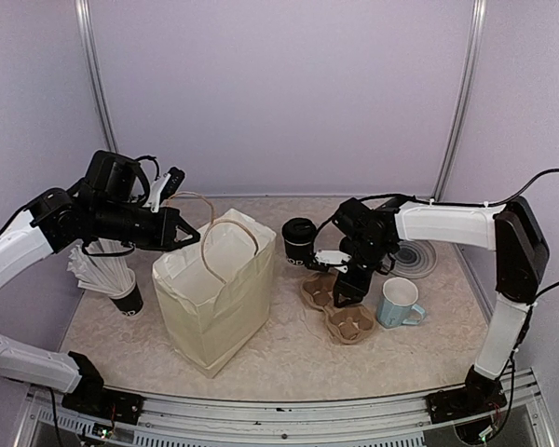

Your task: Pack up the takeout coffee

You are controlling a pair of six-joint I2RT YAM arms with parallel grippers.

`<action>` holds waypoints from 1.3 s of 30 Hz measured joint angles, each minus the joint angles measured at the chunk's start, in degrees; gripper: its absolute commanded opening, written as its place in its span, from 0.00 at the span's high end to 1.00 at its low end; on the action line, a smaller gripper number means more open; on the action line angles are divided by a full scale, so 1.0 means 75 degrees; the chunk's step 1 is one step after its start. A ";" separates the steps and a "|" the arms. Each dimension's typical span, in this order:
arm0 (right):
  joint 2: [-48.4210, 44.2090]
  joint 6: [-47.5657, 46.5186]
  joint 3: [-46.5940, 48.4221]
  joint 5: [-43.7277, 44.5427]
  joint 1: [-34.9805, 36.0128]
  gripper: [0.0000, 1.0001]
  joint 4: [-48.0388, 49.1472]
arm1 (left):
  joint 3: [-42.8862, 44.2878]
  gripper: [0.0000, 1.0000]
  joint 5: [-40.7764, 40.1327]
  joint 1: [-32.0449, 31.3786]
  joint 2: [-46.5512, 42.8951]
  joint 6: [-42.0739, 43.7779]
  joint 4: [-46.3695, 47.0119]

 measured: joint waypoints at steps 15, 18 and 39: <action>0.0399 -0.0009 0.0224 -0.0216 0.0047 0.48 -0.0157 | -0.0108 1.00 -0.0085 0.0000 -0.0026 0.0000 0.0003; 0.0423 -0.0090 0.0230 -0.0306 0.0146 0.47 -0.0172 | -0.0125 1.00 -0.0087 0.0000 -0.0032 0.0000 0.0003; -0.0606 -0.1209 -0.0609 -0.0134 0.1131 0.48 -0.0146 | -0.0146 1.00 -0.0169 0.0000 -0.0050 0.0000 0.0006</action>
